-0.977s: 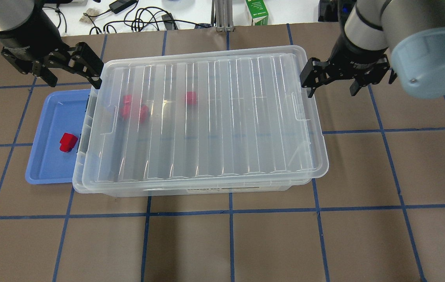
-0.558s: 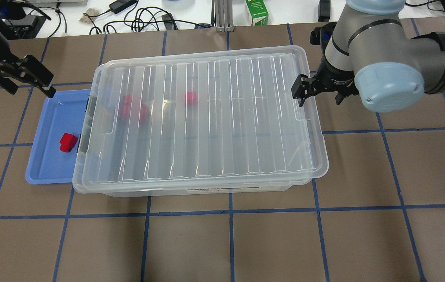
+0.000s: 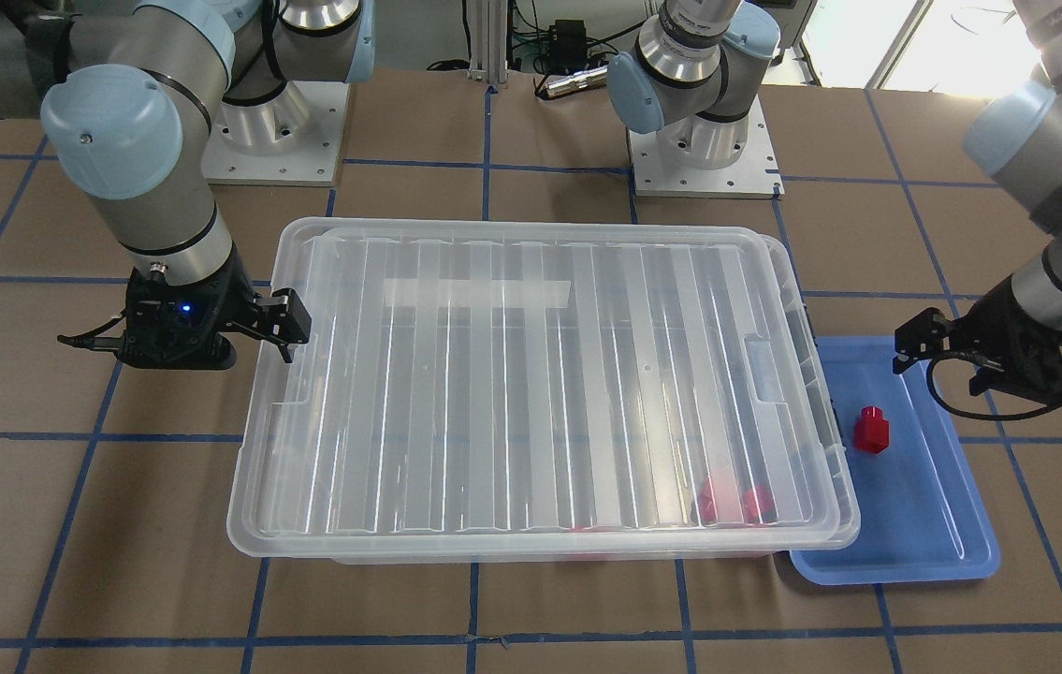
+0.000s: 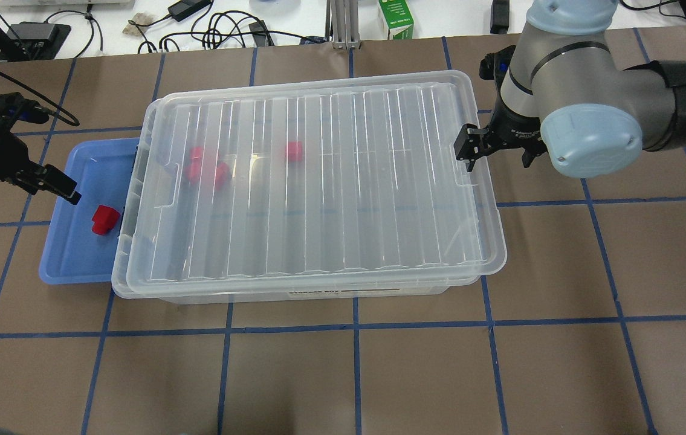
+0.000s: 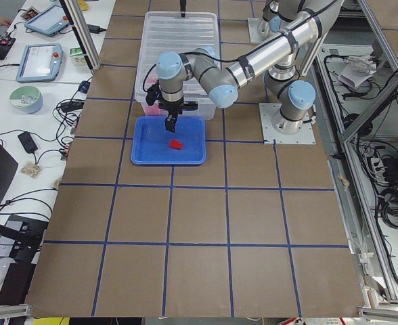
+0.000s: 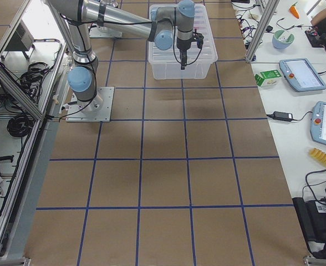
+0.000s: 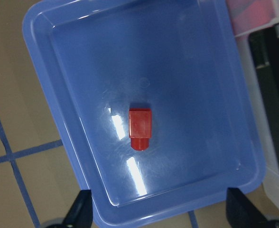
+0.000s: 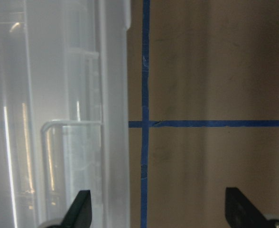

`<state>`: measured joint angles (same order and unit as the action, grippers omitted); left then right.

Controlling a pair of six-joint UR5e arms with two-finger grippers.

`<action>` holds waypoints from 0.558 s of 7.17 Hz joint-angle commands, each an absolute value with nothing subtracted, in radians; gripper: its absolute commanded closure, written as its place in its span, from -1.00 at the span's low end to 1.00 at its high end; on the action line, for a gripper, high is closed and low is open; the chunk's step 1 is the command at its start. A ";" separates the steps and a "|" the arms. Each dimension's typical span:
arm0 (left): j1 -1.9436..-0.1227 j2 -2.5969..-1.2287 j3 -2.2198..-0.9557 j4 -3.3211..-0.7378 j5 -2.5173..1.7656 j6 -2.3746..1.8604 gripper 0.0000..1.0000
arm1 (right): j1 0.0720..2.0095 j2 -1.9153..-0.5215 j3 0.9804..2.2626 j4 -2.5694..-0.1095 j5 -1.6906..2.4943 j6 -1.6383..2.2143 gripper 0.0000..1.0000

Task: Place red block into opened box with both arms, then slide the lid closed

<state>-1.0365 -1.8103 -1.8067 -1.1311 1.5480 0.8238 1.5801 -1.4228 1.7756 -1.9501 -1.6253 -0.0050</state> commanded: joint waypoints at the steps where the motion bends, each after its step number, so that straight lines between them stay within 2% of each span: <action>1: -1.032 -1.894 -1.841 -1.068 1.545 0.825 -1.00 | 1.578 -1.422 1.785 -1.954 -1.687 -0.006 -1.00; 4: -1.043 -1.954 -1.865 -0.991 1.517 0.798 -1.00 | 1.575 -1.424 1.786 -1.956 -1.779 -0.005 -1.00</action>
<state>-1.0377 -1.9316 -1.8577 -1.0305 1.5213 0.8106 1.5774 -1.4223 1.7851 -1.9555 -1.7574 -0.0047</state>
